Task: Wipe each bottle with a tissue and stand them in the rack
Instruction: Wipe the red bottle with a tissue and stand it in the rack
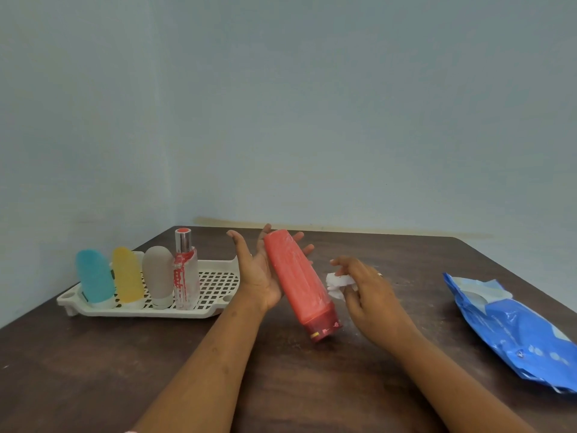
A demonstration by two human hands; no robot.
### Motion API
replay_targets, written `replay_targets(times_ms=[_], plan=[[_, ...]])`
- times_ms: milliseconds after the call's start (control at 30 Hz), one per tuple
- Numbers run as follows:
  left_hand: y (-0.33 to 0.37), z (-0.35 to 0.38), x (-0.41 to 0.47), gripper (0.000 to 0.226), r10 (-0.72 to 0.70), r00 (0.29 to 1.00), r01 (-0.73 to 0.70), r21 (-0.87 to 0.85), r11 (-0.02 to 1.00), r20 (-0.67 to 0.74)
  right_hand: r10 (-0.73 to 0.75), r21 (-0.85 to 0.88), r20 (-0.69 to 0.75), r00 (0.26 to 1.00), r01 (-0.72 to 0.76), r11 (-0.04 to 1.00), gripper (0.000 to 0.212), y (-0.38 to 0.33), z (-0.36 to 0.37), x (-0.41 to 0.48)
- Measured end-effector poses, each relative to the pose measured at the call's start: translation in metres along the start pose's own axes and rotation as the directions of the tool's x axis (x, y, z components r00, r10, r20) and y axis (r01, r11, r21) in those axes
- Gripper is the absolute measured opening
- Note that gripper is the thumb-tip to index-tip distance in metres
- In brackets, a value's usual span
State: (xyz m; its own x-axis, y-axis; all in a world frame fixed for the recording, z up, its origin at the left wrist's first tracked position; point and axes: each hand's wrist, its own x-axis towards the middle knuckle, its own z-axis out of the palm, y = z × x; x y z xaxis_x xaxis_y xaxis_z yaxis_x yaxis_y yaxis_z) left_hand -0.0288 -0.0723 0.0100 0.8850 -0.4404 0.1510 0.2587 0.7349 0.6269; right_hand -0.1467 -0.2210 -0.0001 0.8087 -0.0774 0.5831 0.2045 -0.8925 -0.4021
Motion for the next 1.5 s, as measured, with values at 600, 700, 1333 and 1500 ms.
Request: replay_targets(times_ms=[600,700,1333,1500], plan=[[-0.010,-0.002,0.011,0.077,0.147,0.965,-0.120,0.132,0.984,-0.219,0.104,0.169,0.031,0.994,-0.108,0.980,0.008,0.005,0.010,-0.002],[-0.010,-0.001,0.011,0.075,0.154,0.961,-0.121,0.152,0.981,-0.229,0.177,0.225,0.036,0.984,-0.180,0.958,0.008,0.006,0.012,-0.001],[-0.009,-0.002,0.014,0.062,0.189,0.957,-0.149,0.183,0.972,-0.223,0.041,0.154,-0.003,0.999,-0.041,0.987,0.018,-0.004,0.012,-0.003],[-0.009,-0.002,0.014,0.065,0.202,0.950,-0.158,0.191,0.969,-0.236,-0.193,0.012,0.120,0.974,0.193,0.981,0.027,-0.021,0.012,-0.010]])
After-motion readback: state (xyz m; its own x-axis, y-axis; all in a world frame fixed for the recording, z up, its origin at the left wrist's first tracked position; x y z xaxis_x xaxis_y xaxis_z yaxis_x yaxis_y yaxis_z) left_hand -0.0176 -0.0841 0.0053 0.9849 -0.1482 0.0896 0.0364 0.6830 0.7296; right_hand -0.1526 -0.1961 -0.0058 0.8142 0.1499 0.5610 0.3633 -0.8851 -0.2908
